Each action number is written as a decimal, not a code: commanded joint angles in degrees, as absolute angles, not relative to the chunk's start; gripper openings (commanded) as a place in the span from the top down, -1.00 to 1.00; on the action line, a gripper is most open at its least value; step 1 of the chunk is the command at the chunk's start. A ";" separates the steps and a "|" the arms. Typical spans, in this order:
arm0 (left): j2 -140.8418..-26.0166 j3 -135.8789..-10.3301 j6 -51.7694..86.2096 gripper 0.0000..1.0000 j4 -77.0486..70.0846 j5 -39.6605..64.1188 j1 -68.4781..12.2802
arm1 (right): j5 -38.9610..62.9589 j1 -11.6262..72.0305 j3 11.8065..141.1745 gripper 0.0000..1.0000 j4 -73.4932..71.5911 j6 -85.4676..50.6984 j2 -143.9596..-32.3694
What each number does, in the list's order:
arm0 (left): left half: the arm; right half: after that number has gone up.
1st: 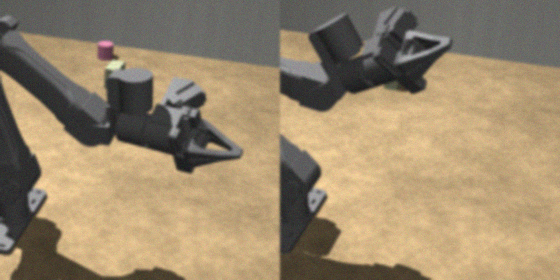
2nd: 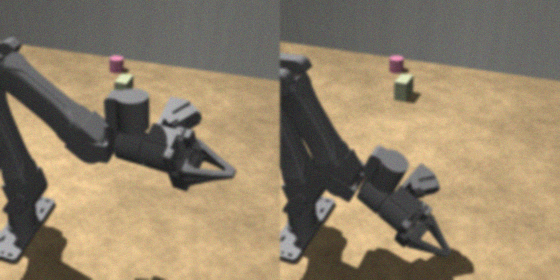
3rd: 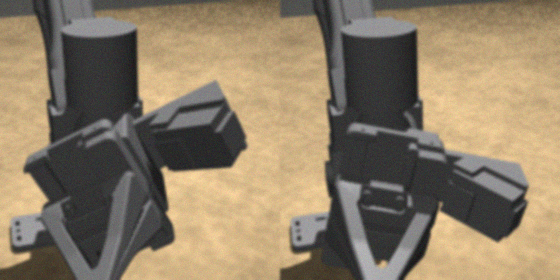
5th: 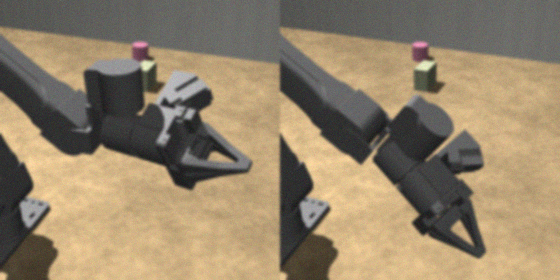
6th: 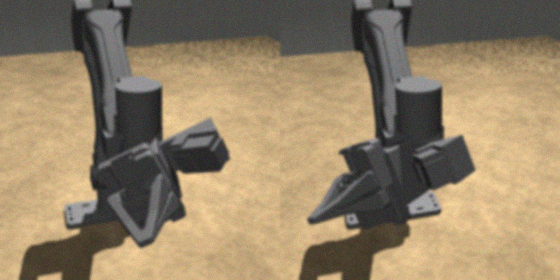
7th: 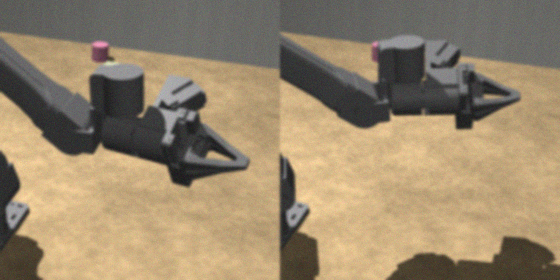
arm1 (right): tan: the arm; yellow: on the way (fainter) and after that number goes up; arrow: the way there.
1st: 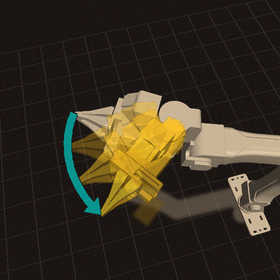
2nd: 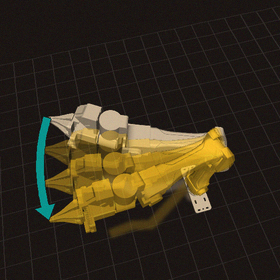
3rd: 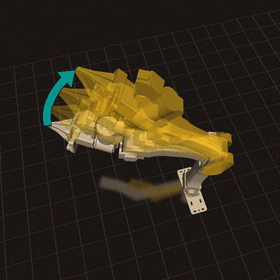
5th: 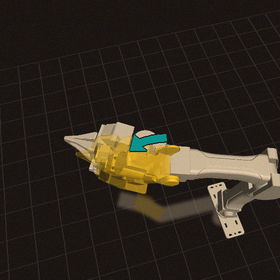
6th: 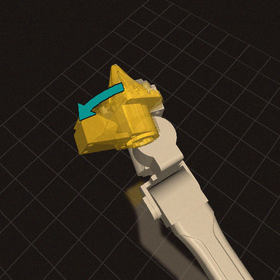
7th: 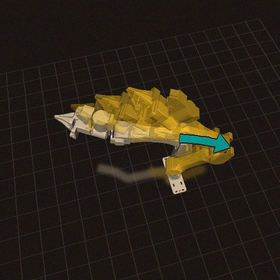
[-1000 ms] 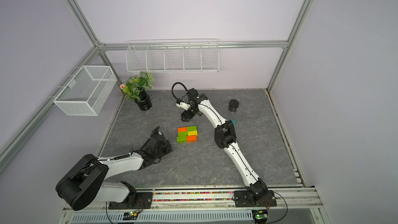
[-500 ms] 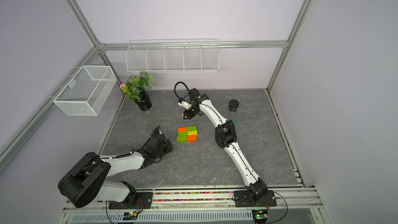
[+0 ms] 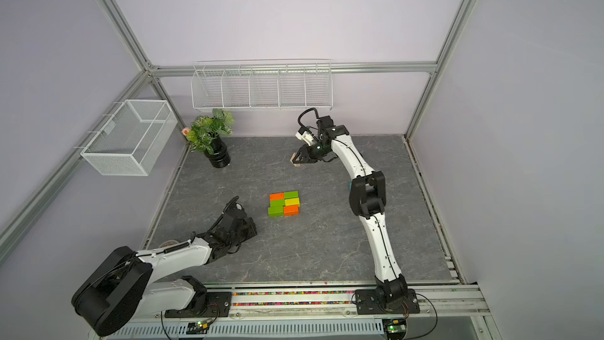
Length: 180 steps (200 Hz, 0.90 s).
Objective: Assemble a piece of candy with building blocks
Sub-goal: Pick up the building block from the center of the board, then place the building block at the center of the board.
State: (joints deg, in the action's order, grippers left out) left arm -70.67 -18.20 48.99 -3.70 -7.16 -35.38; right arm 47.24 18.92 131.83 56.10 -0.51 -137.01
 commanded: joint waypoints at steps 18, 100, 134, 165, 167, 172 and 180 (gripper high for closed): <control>-64.40 -14.17 50.62 1.00 7.39 -11.13 -35.38 | 60.27 12.02 97.52 0.62 33.12 -13.71 -117.94; -60.40 -13.00 51.16 1.00 8.48 -12.31 -35.40 | 54.51 18.81 69.87 0.54 34.14 -15.43 -109.34; -61.51 -13.32 50.97 1.00 8.17 -12.13 -35.35 | 51.08 20.04 65.33 0.46 35.68 -15.63 -108.88; -61.26 -13.44 51.09 1.00 8.61 -12.21 -35.37 | 47.44 22.84 66.04 0.31 39.76 -14.23 -111.74; -61.26 -13.38 51.11 1.00 8.68 -12.26 -35.34 | 47.15 22.96 66.12 0.30 40.04 -14.17 -111.98; -61.09 -13.42 51.12 1.00 8.78 -12.30 -35.33 | 45.99 23.25 66.33 0.29 40.87 -13.99 -112.57; -60.92 -13.37 51.07 1.00 8.83 -12.35 -35.34 | 44.35 23.68 66.61 0.27 42.02 -13.40 -113.32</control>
